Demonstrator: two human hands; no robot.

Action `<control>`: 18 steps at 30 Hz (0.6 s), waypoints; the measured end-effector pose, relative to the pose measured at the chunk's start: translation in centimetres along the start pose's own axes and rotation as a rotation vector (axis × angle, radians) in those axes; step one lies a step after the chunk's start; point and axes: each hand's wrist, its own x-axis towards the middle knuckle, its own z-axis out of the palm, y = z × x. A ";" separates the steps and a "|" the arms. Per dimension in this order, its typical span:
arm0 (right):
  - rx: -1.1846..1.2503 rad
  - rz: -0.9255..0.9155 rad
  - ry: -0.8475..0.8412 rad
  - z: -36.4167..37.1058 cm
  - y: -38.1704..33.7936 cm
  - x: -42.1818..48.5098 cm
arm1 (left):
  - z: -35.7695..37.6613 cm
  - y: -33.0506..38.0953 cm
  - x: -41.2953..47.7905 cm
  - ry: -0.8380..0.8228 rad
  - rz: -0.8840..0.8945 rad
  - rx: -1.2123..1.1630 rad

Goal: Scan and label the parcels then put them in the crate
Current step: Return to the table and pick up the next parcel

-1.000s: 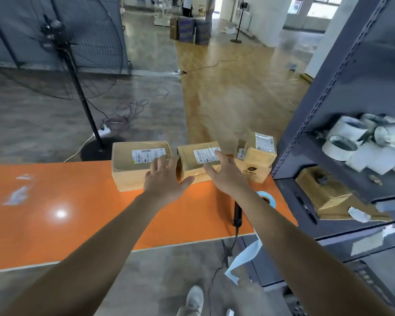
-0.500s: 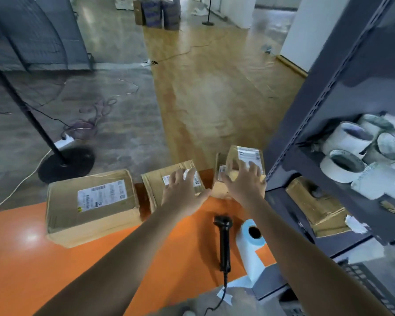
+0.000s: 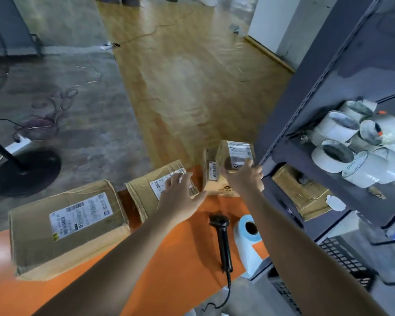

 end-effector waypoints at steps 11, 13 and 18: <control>0.121 -0.276 0.087 -0.3 0.1 -8.7 | -2.4 0.3 -1.3 -0.090 -0.252 -0.553; 0.088 -0.296 0.055 -0.3 0.2 -10.8 | -2.4 -0.1 -1.5 -0.108 -0.326 -0.708; 0.065 -0.346 0.070 0.9 1.3 -14.9 | -1.4 -1.3 -3.2 -0.241 -0.394 -0.932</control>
